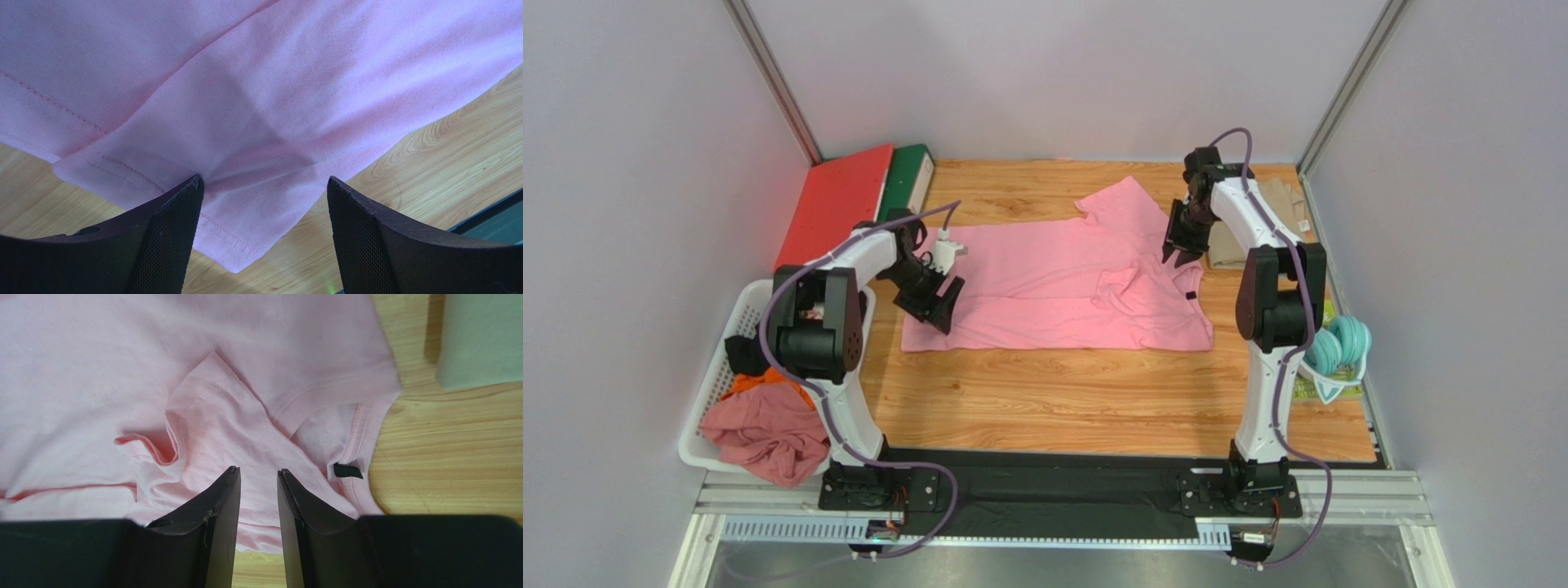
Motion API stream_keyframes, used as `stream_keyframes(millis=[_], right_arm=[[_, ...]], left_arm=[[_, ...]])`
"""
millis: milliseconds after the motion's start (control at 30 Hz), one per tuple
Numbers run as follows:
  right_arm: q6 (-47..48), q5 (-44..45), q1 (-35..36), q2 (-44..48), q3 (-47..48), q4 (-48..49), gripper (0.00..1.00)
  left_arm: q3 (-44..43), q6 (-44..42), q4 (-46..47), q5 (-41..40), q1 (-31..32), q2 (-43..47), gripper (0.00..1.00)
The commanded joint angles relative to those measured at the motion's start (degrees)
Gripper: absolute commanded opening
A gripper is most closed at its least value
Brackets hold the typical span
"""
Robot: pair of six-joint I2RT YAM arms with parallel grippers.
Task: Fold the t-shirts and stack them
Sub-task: Fold the flattened tshirt in 1/3 of the way
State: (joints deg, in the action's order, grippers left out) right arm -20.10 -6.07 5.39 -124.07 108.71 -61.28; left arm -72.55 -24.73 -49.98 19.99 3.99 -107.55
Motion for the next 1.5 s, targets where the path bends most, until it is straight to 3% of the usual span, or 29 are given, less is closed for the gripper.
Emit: stream_keyframes(millis=[0, 100, 233, 433, 833, 1033, 1200, 1367, 1467], right_arm=[[0.0, -1.0, 1.0, 1.6, -2.4, 1.2, 0.34], [0.0, -0.7, 1.2, 0.7, -3.1, 1.1, 0.34], [0.3, -10.0, 3.0, 0.7, -4.2, 3.8, 0.33], [-0.8, -14.3, 4.8, -3.9, -1.7, 3.5, 0.32], [-3.2, -13.3, 5.3, -14.2, 10.7, 2.1, 0.27], [-4.0, -11.5, 3.3, -15.5, 14.7, 2.2, 0.31], [-3.6, -6.3, 2.5, -8.6, 8.6, 2.4, 0.46], [-5.6, 8.3, 2.5, 3.2, -4.5, 4.7, 0.44], [-7.1, 12.6, 2.4, 9.7, -12.9, 5.6, 0.41]], left_arm=[[-1.3, -1.5, -1.4, -0.8, -0.5, -1.2, 0.8], [-1.4, -1.7, -1.5, -0.9, -0.5, -0.9, 0.8], [-1.4, -1.8, -1.4, -0.8, -0.5, -1.1, 0.81], [-1.9, -1.9, -1.4, -1.2, -0.5, -1.2, 0.8], [-1.8, -2.2, -1.4, -1.5, -0.5, -0.6, 0.81], [-0.8, -2.7, -1.0, -2.1, -0.5, 0.1, 0.81], [-0.4, -3.2, -1.0, -2.8, -0.5, 0.7, 0.81], [-0.3, -3.5, -0.8, -2.8, -0.5, 0.7, 0.81], [-0.7, -3.5, -0.9, -2.6, -0.5, 0.6, 0.81]])
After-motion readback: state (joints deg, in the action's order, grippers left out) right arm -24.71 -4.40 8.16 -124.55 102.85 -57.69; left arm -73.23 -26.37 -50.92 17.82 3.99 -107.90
